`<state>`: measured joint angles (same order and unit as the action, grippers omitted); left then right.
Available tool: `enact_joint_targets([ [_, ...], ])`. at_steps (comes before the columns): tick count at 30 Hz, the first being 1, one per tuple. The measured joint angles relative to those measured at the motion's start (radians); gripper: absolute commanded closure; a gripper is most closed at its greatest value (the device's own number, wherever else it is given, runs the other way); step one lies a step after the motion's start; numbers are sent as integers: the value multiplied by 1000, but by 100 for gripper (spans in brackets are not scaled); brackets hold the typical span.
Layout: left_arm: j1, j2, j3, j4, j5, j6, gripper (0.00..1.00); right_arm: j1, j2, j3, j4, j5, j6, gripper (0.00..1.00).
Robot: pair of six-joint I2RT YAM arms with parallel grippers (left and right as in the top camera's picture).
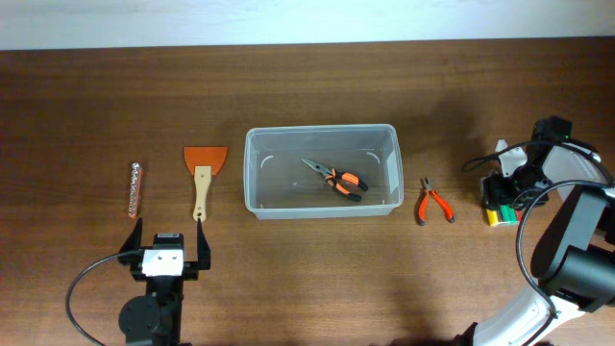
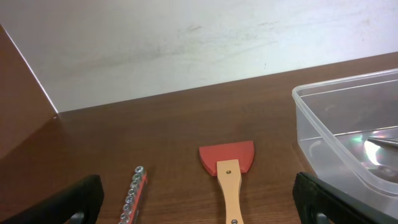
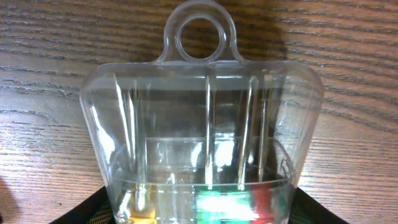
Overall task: Pack container
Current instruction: 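Lower the right gripper and grasp the screwdriver case, then lift the screwdriver case and carry it over the container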
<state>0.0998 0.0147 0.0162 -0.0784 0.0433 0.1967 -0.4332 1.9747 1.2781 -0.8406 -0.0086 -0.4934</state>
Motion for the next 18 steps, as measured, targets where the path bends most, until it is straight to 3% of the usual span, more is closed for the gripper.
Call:
enact_joint_targets([
  [6, 0, 0, 0, 0, 0, 0, 1, 0, 11, 32, -43, 0, 0, 42],
  [12, 0, 0, 0, 0, 0, 0, 1, 0, 25, 103, -106, 0, 0, 55],
  [18, 0, 0, 0, 0, 0, 0, 1, 0, 26, 200, -183, 0, 0, 55],
])
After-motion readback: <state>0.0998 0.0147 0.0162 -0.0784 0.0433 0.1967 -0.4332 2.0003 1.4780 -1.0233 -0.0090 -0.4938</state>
